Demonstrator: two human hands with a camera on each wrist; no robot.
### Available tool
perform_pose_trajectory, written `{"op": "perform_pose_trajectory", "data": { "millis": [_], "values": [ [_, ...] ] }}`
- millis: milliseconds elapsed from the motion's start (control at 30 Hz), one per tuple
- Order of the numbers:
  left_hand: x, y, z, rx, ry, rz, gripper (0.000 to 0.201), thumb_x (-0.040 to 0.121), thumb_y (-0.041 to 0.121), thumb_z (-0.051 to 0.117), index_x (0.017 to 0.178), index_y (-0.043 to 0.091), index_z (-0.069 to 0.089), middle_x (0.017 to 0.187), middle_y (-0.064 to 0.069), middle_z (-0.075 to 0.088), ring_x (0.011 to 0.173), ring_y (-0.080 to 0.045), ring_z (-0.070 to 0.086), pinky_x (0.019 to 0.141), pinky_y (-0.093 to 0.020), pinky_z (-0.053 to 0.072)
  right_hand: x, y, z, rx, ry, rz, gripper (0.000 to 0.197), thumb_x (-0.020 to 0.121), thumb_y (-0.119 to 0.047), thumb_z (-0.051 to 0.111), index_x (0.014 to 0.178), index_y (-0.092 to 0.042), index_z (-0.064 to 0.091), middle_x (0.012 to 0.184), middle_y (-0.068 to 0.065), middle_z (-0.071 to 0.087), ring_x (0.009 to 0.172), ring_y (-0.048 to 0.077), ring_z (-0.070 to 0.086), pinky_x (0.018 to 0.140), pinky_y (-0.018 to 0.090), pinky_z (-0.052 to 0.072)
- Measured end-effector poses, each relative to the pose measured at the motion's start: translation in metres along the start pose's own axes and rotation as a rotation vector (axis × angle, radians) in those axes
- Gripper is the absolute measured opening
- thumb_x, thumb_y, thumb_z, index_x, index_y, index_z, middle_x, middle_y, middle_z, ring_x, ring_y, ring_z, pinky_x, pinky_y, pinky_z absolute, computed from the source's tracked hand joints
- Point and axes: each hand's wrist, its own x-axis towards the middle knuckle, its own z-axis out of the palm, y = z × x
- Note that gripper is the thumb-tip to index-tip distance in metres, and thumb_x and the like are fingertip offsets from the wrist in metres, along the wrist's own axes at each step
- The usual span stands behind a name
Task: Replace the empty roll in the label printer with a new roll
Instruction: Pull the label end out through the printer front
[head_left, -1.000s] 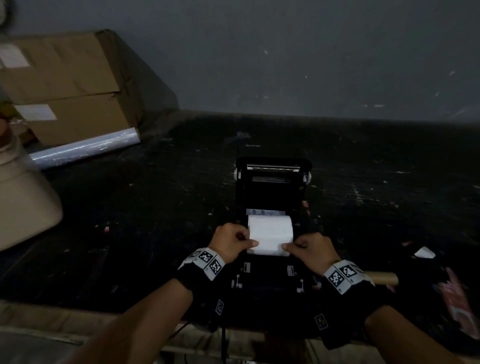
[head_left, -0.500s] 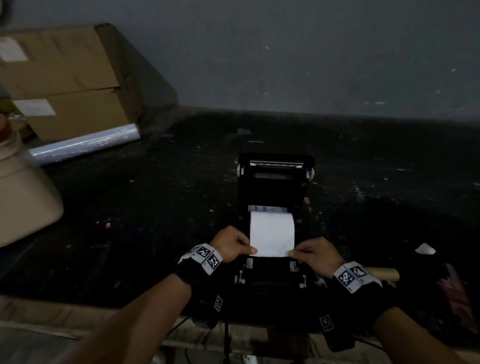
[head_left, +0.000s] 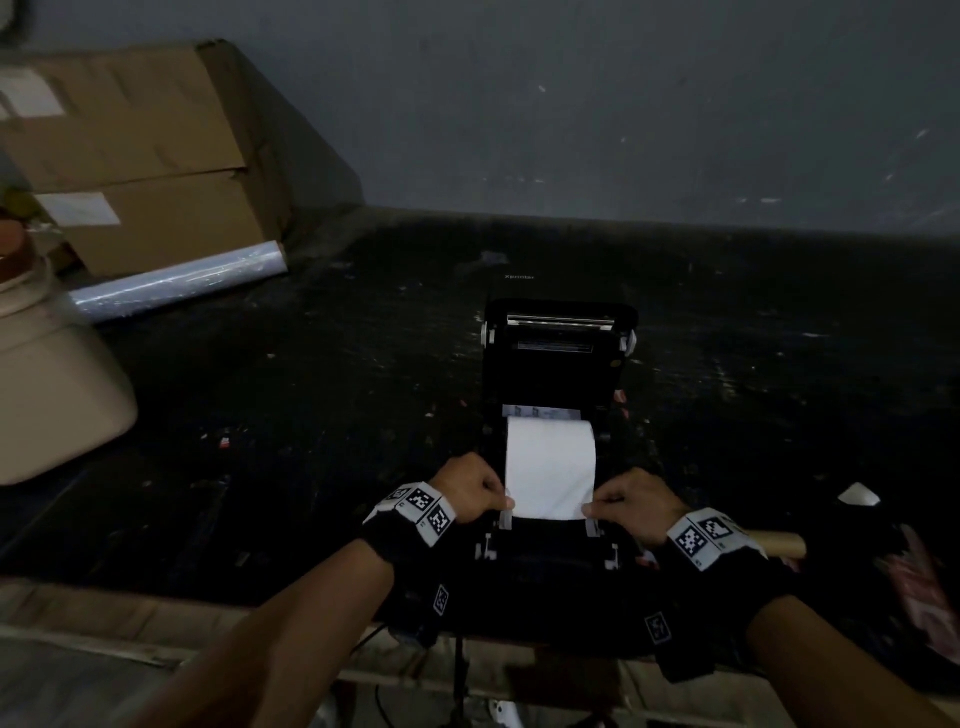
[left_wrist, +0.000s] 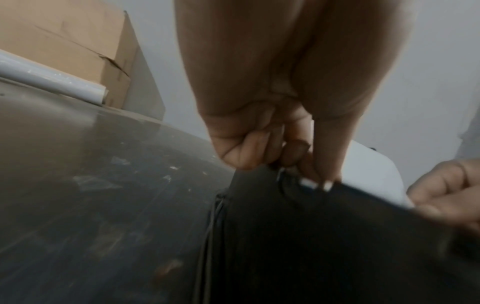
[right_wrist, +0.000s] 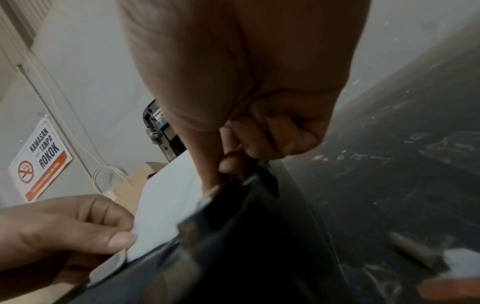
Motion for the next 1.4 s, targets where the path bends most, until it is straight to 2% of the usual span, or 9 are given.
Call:
{"op": "perform_pose_trajectory", "data": {
  "millis": [167,267,433,633,767,900,1067,1200,1400],
  "values": [
    [0.002,0.003,-0.003,-0.104,-0.034,-0.055,0.023,0.075,0.030,0.073,0.076,0.007,0.072,0.076,-0.003,0.066,0.065,-0.005,0.053,0.063,-0.016,0.041,0.004,-0.001,-0.004,0.015,-0.065,0.019,0.018,0.078,-0.028,0.069,0.060,-0.033,0.067,0.055,-0.023,0.057,0.061,-0.004,0.050,0.057,0.007,0.035],
    [0.002,0.002,-0.001,-0.076,-0.013,-0.062,0.026,0.077,0.024,0.071,0.091,0.002,0.073,0.100,-0.014,0.072,0.081,-0.014,0.059,0.073,-0.020,0.042,0.006,-0.002,-0.004,-0.009,-0.073,0.020,0.009,0.077,-0.029,0.070,0.075,-0.022,0.076,0.054,-0.024,0.056,0.061,-0.003,0.049,0.056,0.008,0.034],
    [0.006,0.006,-0.003,0.047,-0.046,-0.075,0.030,0.076,0.025,0.072,0.095,0.002,0.072,0.106,-0.013,0.071,0.090,-0.023,0.063,0.073,-0.022,0.043,0.005,0.003,0.000,0.010,0.013,-0.013,0.031,0.079,-0.031,0.067,0.050,-0.037,0.059,0.044,-0.022,0.057,0.059,-0.001,0.052,0.052,0.008,0.037],
    [0.009,0.004,-0.005,-0.078,-0.013,-0.131,0.034,0.068,0.029,0.079,0.091,0.003,0.074,0.089,-0.006,0.070,0.084,-0.015,0.060,0.071,-0.022,0.046,0.004,-0.004,-0.003,-0.049,-0.067,-0.011,0.022,0.082,-0.027,0.064,0.083,-0.008,0.075,0.067,-0.008,0.060,0.075,0.009,0.055,0.064,0.018,0.039],
    [0.007,0.005,-0.004,-0.011,-0.024,-0.095,0.027,0.073,0.023,0.075,0.091,0.003,0.074,0.103,-0.011,0.072,0.090,-0.020,0.063,0.076,-0.020,0.043,0.006,-0.006,-0.006,-0.029,-0.070,0.002,0.019,0.079,-0.029,0.067,0.077,-0.012,0.076,0.052,-0.019,0.055,0.057,0.000,0.051,0.053,0.006,0.038],
    [0.011,0.007,-0.010,0.039,-0.066,-0.135,0.031,0.071,0.021,0.076,0.093,0.000,0.072,0.105,-0.015,0.071,0.089,-0.023,0.064,0.075,-0.025,0.048,0.007,-0.004,-0.001,-0.018,-0.050,-0.001,0.013,0.080,-0.030,0.066,0.072,-0.021,0.072,0.063,-0.016,0.057,0.072,0.008,0.057,0.066,0.018,0.040],
    [0.012,0.012,-0.014,0.004,-0.077,-0.189,0.036,0.069,0.026,0.078,0.090,-0.003,0.071,0.063,-0.003,0.062,0.055,-0.014,0.054,0.041,-0.010,0.040,0.007,-0.009,-0.003,-0.035,-0.116,0.016,0.020,0.083,-0.026,0.063,0.085,-0.011,0.075,0.073,-0.006,0.061,0.077,0.010,0.055,0.062,0.014,0.040],
    [0.013,0.007,-0.009,0.041,-0.040,-0.198,0.034,0.065,0.024,0.080,0.089,0.000,0.071,0.100,-0.017,0.071,0.096,-0.031,0.066,0.081,-0.031,0.053,0.011,-0.008,0.000,-0.025,-0.069,0.024,0.021,0.080,-0.028,0.067,0.084,-0.009,0.075,0.059,-0.016,0.055,0.058,-0.001,0.050,0.053,0.007,0.036],
    [0.014,0.008,-0.014,0.029,-0.072,-0.217,0.042,0.068,0.024,0.079,0.101,0.000,0.069,0.111,-0.017,0.068,0.104,-0.030,0.063,0.085,-0.031,0.051,0.009,-0.015,0.000,-0.072,-0.133,0.056,0.031,0.083,-0.027,0.063,0.053,-0.033,0.059,0.063,-0.014,0.050,0.073,0.009,0.049,0.057,0.011,0.034]
  ]
}}
